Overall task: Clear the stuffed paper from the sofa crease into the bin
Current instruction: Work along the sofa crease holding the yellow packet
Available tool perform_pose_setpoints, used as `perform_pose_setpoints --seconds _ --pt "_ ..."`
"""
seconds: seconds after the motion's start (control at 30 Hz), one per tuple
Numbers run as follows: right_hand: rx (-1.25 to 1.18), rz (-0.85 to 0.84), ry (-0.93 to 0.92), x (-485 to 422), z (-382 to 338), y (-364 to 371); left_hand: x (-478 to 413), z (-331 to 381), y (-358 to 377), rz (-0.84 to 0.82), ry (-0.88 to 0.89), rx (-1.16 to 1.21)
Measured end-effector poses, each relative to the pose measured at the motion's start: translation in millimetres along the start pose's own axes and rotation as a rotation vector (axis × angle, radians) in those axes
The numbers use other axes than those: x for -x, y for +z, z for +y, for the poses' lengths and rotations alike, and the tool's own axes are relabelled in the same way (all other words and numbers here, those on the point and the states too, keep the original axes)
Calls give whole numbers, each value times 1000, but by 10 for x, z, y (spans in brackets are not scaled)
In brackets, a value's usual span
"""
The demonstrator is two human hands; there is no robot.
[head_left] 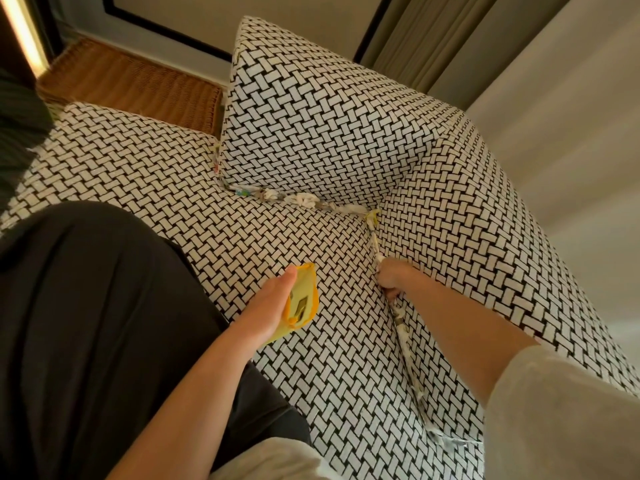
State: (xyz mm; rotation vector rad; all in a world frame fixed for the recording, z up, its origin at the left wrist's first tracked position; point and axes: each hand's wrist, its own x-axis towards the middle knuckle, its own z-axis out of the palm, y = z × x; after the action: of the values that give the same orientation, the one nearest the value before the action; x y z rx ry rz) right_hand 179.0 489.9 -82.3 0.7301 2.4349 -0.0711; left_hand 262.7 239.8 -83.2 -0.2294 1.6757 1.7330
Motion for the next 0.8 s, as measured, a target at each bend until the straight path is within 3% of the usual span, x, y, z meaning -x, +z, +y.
perform_pose_setpoints --seconds 0.13,0.37,0.43,0.5,0.57,0.63,0.8 --pt "74 112 -44 36 24 31 -7 -3 -6 -32 -4 2" --pt "467 377 -213 199 131 252 11 9 -23 -35 6 -13" --pt "458 429 -244 271 115 235 25 16 -21 -45 -2 -4" --pt "316 473 -237 371 63 198 56 34 -3 -49 -5 23" --pt "-20 468 -254 503 6 159 78 46 12 -45 1 21" --pt "-336 399 -331 711 -62 130 99 56 22 -39 13 3" --pt "-725 251 -578 1452 -272 133 141 80 41 -20 1 13"
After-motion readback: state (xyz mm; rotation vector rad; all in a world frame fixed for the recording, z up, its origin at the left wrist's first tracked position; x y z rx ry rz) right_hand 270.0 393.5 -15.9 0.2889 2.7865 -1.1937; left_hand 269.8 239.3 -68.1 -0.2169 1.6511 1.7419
